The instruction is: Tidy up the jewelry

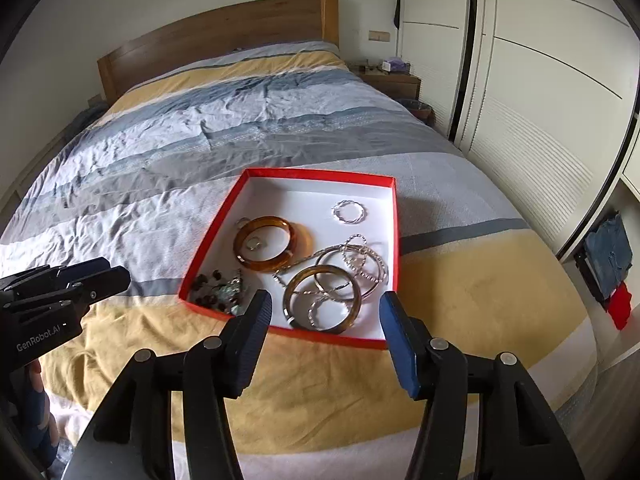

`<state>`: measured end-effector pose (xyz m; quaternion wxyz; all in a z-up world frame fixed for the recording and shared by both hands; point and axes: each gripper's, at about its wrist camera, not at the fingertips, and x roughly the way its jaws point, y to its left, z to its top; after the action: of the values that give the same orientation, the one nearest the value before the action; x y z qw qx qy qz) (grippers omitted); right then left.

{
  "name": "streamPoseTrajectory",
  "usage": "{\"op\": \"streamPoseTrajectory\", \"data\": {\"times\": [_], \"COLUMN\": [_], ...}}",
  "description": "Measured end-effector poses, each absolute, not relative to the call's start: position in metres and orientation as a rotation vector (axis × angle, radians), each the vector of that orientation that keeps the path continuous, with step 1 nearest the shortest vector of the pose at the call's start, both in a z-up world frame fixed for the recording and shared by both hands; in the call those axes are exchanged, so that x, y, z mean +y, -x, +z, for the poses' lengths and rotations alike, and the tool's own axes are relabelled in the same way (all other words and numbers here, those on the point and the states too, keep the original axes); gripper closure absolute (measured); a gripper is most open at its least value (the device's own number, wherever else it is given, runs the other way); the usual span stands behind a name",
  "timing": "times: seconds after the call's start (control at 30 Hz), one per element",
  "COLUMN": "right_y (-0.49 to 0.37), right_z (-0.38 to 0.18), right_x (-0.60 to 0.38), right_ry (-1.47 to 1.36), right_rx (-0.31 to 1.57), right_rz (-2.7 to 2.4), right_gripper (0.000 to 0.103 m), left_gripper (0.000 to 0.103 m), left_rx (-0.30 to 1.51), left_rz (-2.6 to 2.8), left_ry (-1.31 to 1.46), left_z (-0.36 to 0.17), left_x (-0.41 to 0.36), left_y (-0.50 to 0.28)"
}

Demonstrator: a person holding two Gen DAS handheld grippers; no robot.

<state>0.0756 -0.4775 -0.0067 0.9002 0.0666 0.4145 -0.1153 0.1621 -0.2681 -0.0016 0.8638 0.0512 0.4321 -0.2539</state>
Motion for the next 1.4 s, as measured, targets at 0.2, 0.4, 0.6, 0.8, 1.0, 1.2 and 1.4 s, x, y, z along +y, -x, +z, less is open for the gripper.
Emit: {"op": "streamPoseTrajectory", "data": {"times": [0.2, 0.4, 0.6, 0.8, 1.0, 1.2, 1.4], "right_y": [-0.035, 0.004, 0.042, 0.074, 0.094, 0.111, 0.125], "right_z": [0.023, 0.047, 0.064, 0.078, 0.079, 0.079, 0.079], "right_x": [-0.431, -0.375, -0.329, -0.302, -0.288, -0.281, -0.279], "right_ry": [-0.16, -0.13, -0.111, -0.078, -0.064, -0.063, -0.061], "right_rx": [0.82, 0.78, 0.733, 0.691, 0.676, 0.667, 0.66], "right_rz": [-0.194, -0.141, -0.105, -0.1, -0.113, -0.124, -0.126], "right_gripper": [0.04, 0.031, 0.025, 0.018, 0.016, 0.015, 0.015], "left_gripper": [0.068, 0.068, 0.061, 0.061, 0.06, 0.06, 0.06], "left_rx": [0.87, 0.798, 0.736, 0.658, 0.608, 0.563, 0.527], "left_rz": [-0.473, -0.388, -0.307, -0.253, -0.249, -0.242, -0.247], "left_ry": [-0.111, -0.12, -0.121, -0.133, -0.131, -0.116, -0.125], "left_z": [0.026, 0.05, 0.067, 0.079, 0.086, 0.091, 0.096], "left_x": [-0.222, -0.171, -0.125, -0.099, -0.083, -0.071, -0.068], "left_y": [-0.117, -0.066, -0.022, 0.017, 0.045, 0.066, 0.083]}}
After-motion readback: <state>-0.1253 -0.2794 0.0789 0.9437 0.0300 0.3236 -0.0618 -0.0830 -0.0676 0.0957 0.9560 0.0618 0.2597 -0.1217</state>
